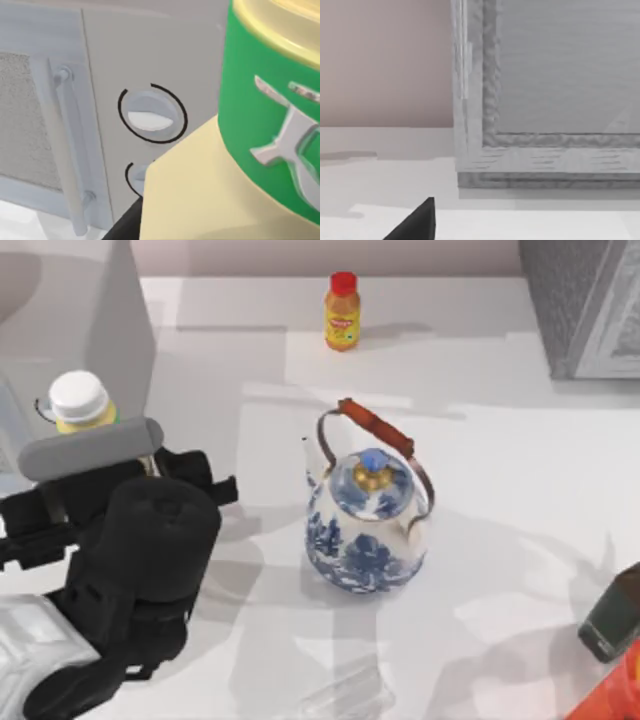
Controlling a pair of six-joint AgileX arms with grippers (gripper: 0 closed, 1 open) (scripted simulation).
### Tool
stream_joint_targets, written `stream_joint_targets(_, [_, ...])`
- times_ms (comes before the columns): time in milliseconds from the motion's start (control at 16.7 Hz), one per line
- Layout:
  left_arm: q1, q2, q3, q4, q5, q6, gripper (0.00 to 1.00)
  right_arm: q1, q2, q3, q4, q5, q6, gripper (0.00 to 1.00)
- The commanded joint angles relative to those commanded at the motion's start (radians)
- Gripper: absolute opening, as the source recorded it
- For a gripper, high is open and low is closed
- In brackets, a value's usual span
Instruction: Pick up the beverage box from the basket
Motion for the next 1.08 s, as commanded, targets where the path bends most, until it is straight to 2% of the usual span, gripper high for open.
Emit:
stream_joint_targets(60, [0.000,0.000,0.000,0.000,0.000,0.000,0.00,0.000,0.000,0.000,0.000,0.000,0.000,1.00])
stream_joint_targets(840, [0.000,0.000,0.000,0.000,0.000,0.000,0.98,0.000,0.000,0.000,0.000,0.000,0.000,1.00])
stream_joint_targets(1080, [0.000,0.000,0.000,0.000,0.000,0.000,1.00,0.000,0.000,0.000,0.000,0.000,0.000,1.00])
